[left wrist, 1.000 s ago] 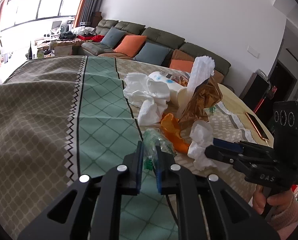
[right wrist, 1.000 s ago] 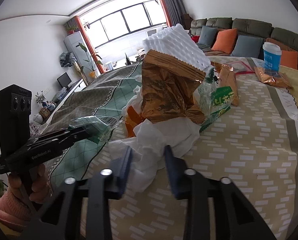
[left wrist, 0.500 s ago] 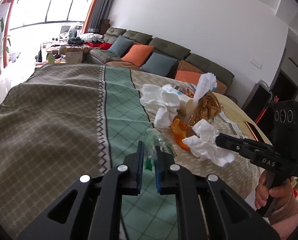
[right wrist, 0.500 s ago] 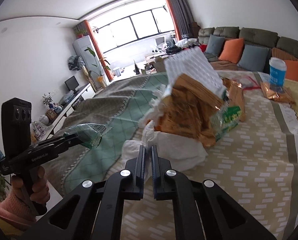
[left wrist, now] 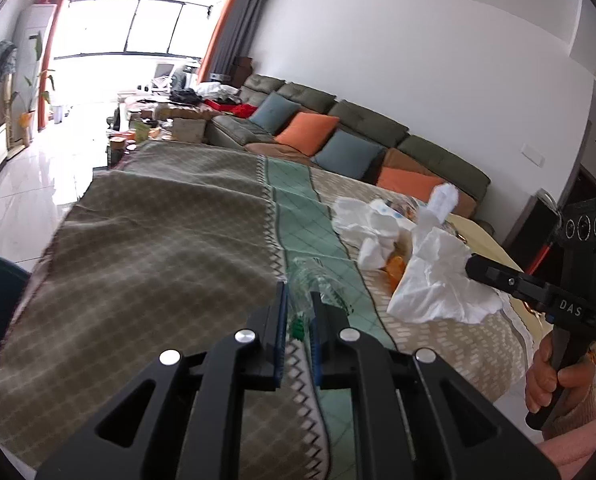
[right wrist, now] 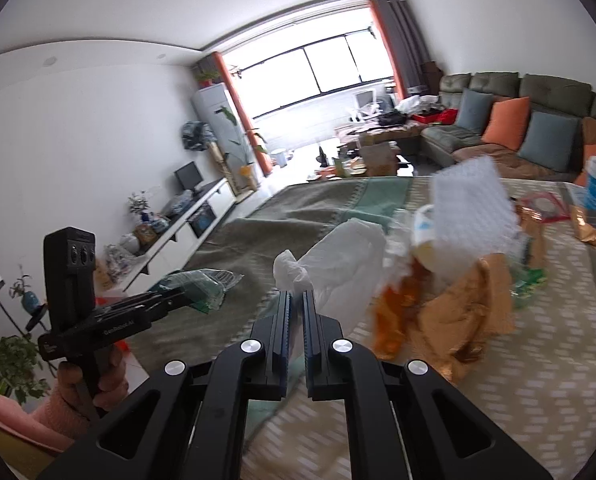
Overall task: Collect trash
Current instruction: 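Carry the wrapper and tissue with both tools over the teal basket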
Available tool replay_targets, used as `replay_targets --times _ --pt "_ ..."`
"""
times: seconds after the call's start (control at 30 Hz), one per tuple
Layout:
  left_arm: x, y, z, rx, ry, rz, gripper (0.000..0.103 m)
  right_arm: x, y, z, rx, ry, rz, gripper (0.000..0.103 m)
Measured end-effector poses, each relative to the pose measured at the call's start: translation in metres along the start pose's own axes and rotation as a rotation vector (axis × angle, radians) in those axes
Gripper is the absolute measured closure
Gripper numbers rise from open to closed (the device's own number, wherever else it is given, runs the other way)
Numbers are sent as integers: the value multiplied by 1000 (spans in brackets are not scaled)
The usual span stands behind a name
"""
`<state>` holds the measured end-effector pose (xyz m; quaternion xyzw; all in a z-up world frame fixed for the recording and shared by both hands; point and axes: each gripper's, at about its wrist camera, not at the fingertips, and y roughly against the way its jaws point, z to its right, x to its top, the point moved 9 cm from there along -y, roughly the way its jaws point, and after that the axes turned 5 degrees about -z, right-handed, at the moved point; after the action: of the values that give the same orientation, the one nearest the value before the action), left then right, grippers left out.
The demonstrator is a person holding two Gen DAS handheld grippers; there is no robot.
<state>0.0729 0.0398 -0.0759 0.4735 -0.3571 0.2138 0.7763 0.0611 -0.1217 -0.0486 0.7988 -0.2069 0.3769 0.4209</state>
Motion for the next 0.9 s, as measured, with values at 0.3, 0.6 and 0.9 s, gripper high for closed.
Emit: replay_targets --times 0.3,0.6,0.9 --pt "-1 35 -37 83 49 51 92 8 -39 -46 111 77 -45 97" --pt "-2 78 -86 206 125 112 92 17 -78 -97 230 175 -86 97" --pt "-7 115 -143 334 219 161 92 22 -114 -147 325 254 -137 97"
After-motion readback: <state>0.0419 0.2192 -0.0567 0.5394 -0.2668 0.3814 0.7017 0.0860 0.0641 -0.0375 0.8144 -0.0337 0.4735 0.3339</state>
